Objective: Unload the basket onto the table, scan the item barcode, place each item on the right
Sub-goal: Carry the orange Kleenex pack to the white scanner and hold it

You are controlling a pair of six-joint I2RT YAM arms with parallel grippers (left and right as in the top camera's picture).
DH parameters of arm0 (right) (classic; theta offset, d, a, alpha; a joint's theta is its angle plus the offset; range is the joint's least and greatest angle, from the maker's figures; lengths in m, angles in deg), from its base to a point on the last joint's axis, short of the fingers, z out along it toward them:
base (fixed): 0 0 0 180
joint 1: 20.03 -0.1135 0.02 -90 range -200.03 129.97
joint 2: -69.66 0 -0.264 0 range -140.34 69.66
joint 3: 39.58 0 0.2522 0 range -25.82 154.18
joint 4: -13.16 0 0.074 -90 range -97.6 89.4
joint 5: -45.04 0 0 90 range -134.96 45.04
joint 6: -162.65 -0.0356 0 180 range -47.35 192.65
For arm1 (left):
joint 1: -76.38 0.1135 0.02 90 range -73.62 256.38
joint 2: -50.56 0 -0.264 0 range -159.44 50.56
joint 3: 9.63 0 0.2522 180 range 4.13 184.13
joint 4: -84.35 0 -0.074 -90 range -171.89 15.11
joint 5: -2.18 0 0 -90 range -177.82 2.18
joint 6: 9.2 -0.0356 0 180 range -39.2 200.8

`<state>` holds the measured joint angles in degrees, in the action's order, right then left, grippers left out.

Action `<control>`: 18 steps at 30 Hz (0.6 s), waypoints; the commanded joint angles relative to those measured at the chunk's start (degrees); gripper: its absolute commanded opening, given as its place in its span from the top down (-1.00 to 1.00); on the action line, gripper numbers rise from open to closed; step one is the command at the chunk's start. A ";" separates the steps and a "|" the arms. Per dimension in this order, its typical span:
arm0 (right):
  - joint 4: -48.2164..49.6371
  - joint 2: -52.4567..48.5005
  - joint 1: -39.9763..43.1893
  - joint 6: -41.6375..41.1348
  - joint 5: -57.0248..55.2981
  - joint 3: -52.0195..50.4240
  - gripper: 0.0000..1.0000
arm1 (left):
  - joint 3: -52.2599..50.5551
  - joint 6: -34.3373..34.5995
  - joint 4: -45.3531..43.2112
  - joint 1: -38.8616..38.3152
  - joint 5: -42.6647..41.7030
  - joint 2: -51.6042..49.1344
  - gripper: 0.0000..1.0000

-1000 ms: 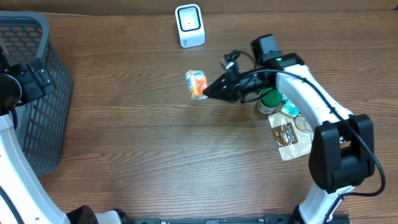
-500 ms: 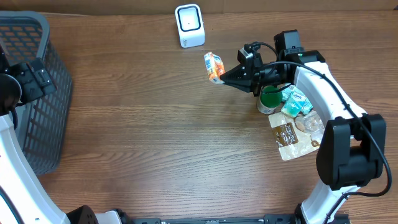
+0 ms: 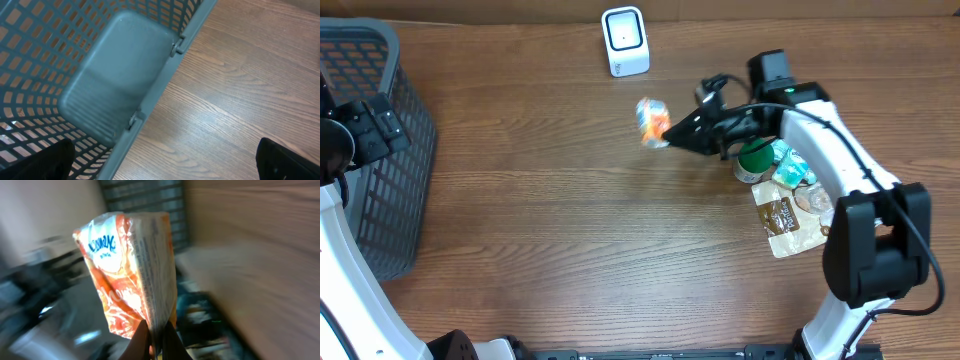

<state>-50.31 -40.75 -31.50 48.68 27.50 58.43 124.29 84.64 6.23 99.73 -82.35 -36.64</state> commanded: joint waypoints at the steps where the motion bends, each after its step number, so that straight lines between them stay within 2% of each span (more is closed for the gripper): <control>1: -1.95 1.55 -6.95 0.42 -25.94 1.01 0.92 | 0.74 -1.09 -0.07 0.20 0.48 -0.15 -0.99; 4: -3.96 1.55 -12.46 0.35 -42.95 1.03 0.92 | 0.74 -1.09 -0.07 0.20 0.48 -0.15 -0.99; 8: -7.08 1.53 -17.49 -0.07 -55.43 2.71 0.92 | 0.74 -1.09 -0.07 0.20 0.48 -0.15 -0.99; 14: -16.61 1.53 -20.61 -0.04 -72.94 15.52 0.92 | 0.74 -1.09 -0.09 0.20 0.48 -0.15 -1.00; 18: -18.29 0.81 -21.35 0.02 -86.84 25.79 0.92 | 0.74 -1.09 -0.07 0.20 0.48 -0.15 -0.99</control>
<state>-68.61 -40.75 -52.17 48.70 -43.01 77.29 124.29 84.64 6.25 99.73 -82.37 -36.62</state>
